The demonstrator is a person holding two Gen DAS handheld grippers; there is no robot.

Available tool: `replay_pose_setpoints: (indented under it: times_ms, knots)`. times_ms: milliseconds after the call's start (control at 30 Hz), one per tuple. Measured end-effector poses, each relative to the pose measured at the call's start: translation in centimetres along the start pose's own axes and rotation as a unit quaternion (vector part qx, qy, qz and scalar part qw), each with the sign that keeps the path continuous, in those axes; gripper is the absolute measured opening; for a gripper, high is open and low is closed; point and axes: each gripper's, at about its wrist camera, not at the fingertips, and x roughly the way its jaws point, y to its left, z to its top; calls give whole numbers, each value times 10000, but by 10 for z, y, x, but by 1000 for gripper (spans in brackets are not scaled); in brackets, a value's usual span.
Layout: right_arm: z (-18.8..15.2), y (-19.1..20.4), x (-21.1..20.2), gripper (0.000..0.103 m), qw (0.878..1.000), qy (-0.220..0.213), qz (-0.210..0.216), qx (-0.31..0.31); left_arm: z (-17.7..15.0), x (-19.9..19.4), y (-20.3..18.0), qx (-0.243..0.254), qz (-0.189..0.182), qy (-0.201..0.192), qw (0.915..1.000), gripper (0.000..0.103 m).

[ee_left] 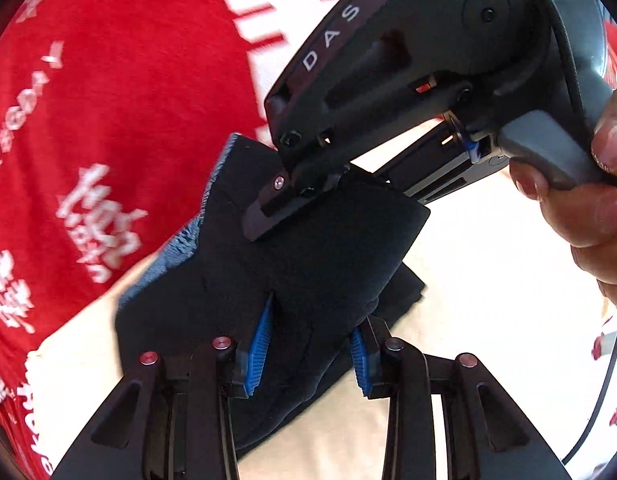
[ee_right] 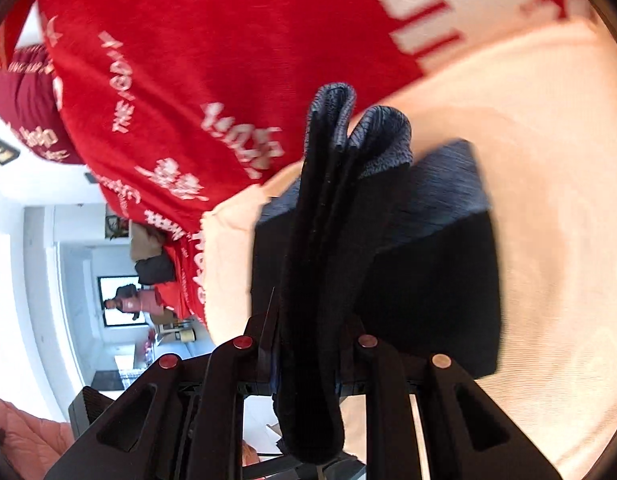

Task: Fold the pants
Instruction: 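Lift and fold the trousers over again with both tools, then release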

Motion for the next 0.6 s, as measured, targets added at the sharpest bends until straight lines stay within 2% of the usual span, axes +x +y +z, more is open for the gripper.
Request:
replay_pose_setpoints:
  times_ms: [167, 233, 267, 300, 367, 467, 600]
  knots:
    - [-5, -34, 13, 21, 9998, -27, 38, 174, -8, 29, -22, 220, 147, 321, 9991, 36]
    - [-7, -36, 15, 23, 9999, -36, -37, 117, -11, 34, -24, 264, 180, 436, 9985, 52]
    - [-8, -37, 17, 23, 9999, -12, -104, 102, -12, 36, -22, 189, 67, 507, 9985, 67]
    - [-7, -44, 16, 23, 9999, -24, -99, 105, -13, 35, -20, 89, -20, 539, 9985, 71]
    - [-7, -39, 15, 24, 9999, -42, -122, 109, -12, 33, -17, 46, 6, 557, 9984, 71]
    - [-8, -31, 12, 24, 9991, -29, -409, -77, -13, 27, -13, 50, 129, 662, 9977, 71]
    - [-9, -18, 12, 24, 9960, 67, -809, -365, -15, 17, 4, -246, 183, 822, 9961, 71]
